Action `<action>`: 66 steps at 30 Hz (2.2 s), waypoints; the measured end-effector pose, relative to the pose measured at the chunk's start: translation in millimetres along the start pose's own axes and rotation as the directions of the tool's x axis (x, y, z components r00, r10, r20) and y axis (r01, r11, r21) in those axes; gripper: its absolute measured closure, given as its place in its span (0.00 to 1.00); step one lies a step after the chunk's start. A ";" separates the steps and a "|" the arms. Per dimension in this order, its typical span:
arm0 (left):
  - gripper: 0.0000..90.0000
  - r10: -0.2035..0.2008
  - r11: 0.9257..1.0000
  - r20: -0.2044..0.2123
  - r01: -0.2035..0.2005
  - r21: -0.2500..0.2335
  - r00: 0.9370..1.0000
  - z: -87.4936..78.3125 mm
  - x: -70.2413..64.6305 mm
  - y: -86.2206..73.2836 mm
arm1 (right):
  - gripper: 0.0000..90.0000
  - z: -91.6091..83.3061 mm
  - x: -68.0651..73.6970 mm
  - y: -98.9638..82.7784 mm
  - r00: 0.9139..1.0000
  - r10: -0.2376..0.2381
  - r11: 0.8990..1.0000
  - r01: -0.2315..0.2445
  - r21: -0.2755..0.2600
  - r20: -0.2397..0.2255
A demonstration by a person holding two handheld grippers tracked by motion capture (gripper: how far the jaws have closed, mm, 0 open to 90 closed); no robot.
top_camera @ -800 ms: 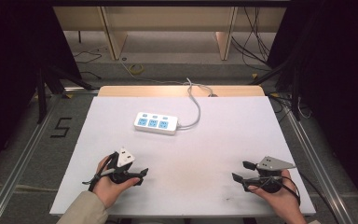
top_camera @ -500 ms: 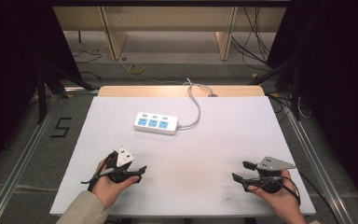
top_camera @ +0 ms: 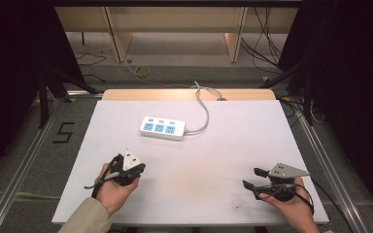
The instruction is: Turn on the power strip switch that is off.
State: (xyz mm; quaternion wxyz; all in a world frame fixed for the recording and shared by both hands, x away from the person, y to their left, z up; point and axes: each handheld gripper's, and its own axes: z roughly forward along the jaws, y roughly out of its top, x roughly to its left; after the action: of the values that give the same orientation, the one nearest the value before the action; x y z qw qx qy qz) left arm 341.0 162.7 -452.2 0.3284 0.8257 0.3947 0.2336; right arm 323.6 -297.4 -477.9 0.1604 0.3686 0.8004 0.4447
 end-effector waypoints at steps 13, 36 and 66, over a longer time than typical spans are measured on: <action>1.00 -0.005 1.000 0.013 0.004 0.027 1.000 1.8 7.9 18.7 | 0.37 -0.7 -0.5 0.3 1.000 0.006 1.000 -0.006 0.000 0.006; 1.00 0.036 0.997 0.007 -0.036 0.075 0.999 6.6 22.0 54.4 | 0.38 -0.7 -1.1 -0.1 1.000 0.012 1.000 -0.012 -0.003 0.001; 1.00 0.027 0.993 -0.012 -0.025 0.115 1.000 27.4 41.5 78.2 | 0.38 -0.2 -0.9 -0.2 1.000 0.010 1.000 -0.010 -0.001 0.002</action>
State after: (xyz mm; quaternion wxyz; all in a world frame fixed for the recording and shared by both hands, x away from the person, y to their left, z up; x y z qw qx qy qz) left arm 421.7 149.4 -408.6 0.2747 0.8467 0.3987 0.2204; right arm 324.0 -298.2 -478.0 0.1593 0.3732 0.7980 0.4457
